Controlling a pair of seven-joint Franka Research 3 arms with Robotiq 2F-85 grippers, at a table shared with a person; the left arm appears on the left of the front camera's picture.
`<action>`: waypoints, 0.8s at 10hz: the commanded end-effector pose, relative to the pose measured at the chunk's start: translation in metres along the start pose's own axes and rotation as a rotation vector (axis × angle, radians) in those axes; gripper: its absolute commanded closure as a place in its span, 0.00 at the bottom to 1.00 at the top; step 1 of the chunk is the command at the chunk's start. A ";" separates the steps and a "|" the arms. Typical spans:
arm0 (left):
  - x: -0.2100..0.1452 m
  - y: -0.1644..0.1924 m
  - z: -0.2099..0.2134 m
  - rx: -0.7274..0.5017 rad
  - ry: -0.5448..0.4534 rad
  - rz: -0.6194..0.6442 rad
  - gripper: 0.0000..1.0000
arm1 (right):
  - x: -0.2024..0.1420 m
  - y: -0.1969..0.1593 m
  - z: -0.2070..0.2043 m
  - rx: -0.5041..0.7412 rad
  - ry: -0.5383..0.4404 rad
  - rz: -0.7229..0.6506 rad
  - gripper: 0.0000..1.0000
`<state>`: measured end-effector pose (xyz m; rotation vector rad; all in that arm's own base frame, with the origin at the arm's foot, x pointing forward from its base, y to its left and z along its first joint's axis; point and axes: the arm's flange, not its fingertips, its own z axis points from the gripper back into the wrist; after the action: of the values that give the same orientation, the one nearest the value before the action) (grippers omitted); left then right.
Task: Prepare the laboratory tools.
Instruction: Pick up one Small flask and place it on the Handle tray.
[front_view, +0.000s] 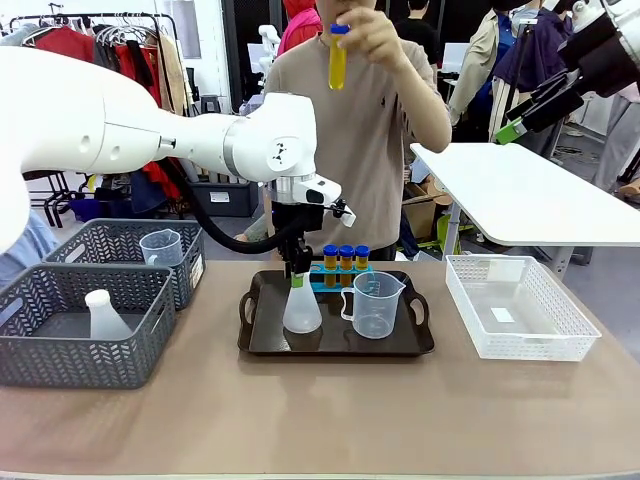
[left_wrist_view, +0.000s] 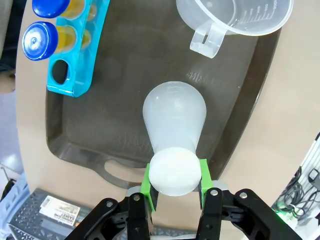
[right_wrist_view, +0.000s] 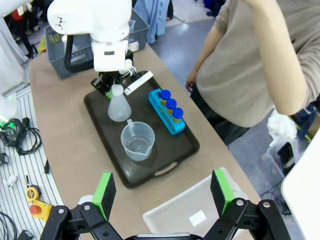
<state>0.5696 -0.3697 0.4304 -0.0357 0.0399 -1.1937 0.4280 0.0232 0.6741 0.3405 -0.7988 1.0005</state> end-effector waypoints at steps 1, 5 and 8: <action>-0.004 0.000 -0.004 0.023 0.009 0.008 1.00 | 0.000 -0.001 0.001 0.005 -0.011 0.012 0.00; -0.004 -0.001 -0.004 0.025 0.007 0.005 0.54 | 0.000 -0.001 0.001 0.005 -0.011 0.012 0.00; -0.008 -0.004 0.009 0.022 -0.010 0.008 0.00 | 0.000 -0.001 0.001 0.005 -0.011 0.012 0.00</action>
<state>0.5694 -0.3690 0.4349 -0.0195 0.0319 -1.1971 0.4280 0.0232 0.6741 0.3405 -0.7988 1.0005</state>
